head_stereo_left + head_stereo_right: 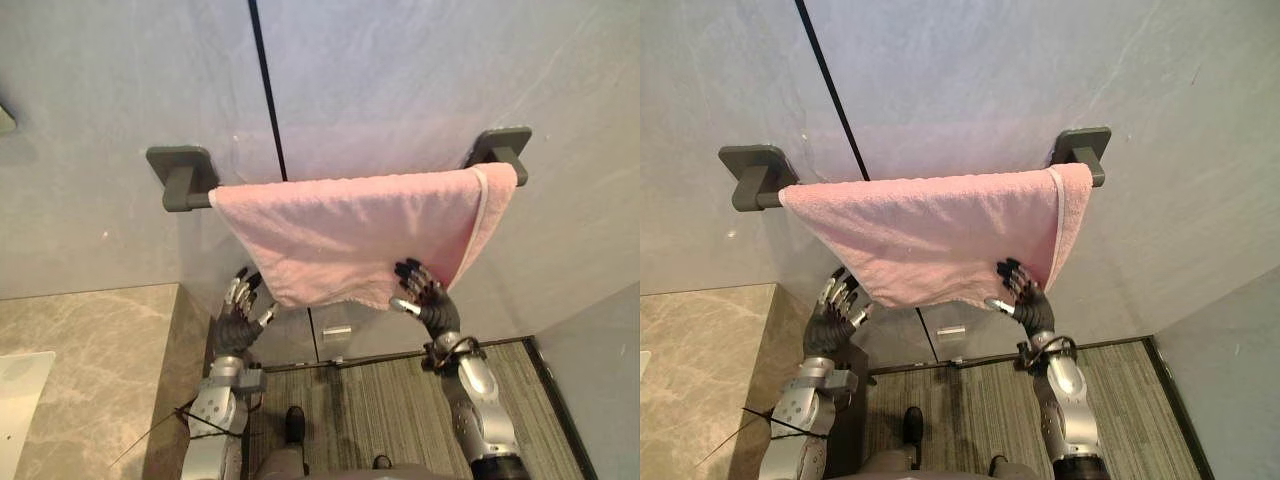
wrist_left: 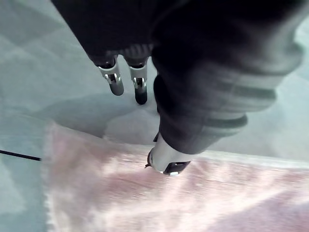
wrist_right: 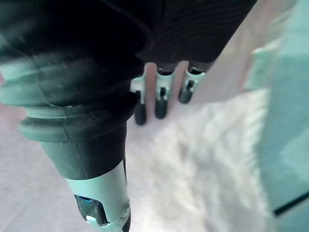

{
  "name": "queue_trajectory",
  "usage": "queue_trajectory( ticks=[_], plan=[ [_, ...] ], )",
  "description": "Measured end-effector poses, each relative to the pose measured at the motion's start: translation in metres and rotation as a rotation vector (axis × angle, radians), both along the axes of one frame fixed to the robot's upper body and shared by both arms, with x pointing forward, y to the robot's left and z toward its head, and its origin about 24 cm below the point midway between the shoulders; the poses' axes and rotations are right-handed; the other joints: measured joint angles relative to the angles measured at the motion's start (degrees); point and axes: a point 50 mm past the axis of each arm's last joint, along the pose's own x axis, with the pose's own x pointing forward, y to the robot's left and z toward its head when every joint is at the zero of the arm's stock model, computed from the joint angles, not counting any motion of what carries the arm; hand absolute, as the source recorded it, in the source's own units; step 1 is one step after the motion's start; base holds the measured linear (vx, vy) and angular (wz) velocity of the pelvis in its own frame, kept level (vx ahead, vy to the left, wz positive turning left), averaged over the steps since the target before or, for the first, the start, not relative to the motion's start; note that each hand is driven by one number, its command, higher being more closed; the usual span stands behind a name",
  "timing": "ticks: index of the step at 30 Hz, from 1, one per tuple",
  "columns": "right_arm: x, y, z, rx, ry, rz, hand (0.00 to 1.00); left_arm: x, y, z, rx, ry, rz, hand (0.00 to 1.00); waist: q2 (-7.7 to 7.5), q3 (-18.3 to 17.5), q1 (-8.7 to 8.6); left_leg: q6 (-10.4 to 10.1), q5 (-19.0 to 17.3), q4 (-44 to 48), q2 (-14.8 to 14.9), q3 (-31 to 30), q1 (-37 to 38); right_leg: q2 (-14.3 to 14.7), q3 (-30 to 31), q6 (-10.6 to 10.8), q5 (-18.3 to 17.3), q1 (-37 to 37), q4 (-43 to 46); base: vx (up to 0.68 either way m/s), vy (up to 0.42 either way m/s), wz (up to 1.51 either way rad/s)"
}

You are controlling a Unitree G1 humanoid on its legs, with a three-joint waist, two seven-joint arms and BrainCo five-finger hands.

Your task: Organize washtable

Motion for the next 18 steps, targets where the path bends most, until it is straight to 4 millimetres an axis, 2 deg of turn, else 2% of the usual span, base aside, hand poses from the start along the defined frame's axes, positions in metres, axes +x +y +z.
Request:
queue_trajectory(
  ticks=[1,3,6,9,11,14,16,18],
  plan=[
    [-0.005,0.0,-0.007,-0.012,0.035,0.005,0.0,-0.003,0.001,-0.006,-0.003,0.025,0.007,0.0,-0.01,0.01,0.01,0.04,0.03,0.0,-0.01,0.01,0.0,-0.01,0.0,0.0,0.0,0.01,-0.01,0.0,0.0,0.0],
    [-0.026,0.0,-0.046,-0.044,0.22,0.008,0.0,-0.013,0.004,-0.031,0.023,0.148,0.011,0.0,-0.16,0.12,0.25,-0.07,-0.09,0.01,-0.08,-0.07,0.91,-0.07,-0.16,0.06,0.07,1.59,-0.62,0.02,-0.009,0.04],
    [-0.05,0.002,-0.076,-0.052,0.379,0.009,0.0,-0.025,0.005,-0.06,0.048,0.288,0.0,0.0,-0.25,0.18,0.96,-0.5,-1.09,0.0,-0.03,0.06,2.37,-0.02,-0.18,0.06,0.04,3.21,-1.59,0.0,-0.004,-0.01],
    [-0.07,0.0,-0.098,-0.083,0.5,0.005,0.0,-0.041,0.006,-0.088,0.073,0.44,0.01,0.0,-0.26,0.17,1.42,-0.39,-1.34,0.0,0.03,0.18,2.53,0.04,-0.2,0.12,-0.08,3.55,-1.95,0.0,0.0,0.0],
    [-0.091,-0.007,-0.116,-0.086,0.618,-0.045,0.0,-0.063,0.015,-0.114,0.112,0.6,0.063,0.0,-0.45,0.2,1.4,-0.39,-1.66,0.0,-0.15,0.37,2.88,-0.15,-0.19,0.6,-0.61,3.92,-1.97,0.02,-0.006,-0.01],
    [-0.126,-0.018,-0.14,-0.098,0.798,-0.115,0.0,-0.094,0.023,-0.14,0.143,0.788,0.13,0.0,-1.17,0.11,1.46,-0.39,-2.21,0.0,-0.73,0.6,4.01,-0.7,-0.25,0.42,-0.88,5.14,-2.04,0.07,-0.008,0.01],
    [-0.143,-0.027,-0.151,-0.085,0.89,-0.187,0.0,-0.095,0.025,-0.147,0.119,0.83,0.182,0.0,-1.34,-0.07,1.52,-0.46,-2.49,0.0,-1.09,0.7,4.68,-1.14,-0.4,0.55,-1.05,5.97,-2.15,0.07,-0.007,0.02],
    [-0.147,-0.03,-0.156,-0.057,0.928,-0.234,0.0,-0.097,0.027,-0.154,0.108,0.875,0.217,0.0,-1.56,-0.33,1.64,-0.52,-2.77,-0.01,-1.23,1.3,5.36,-1.35,0.07,0.61,-1.1,6.45,-2.29,0.05,-0.006,-0.11]
  ],
)
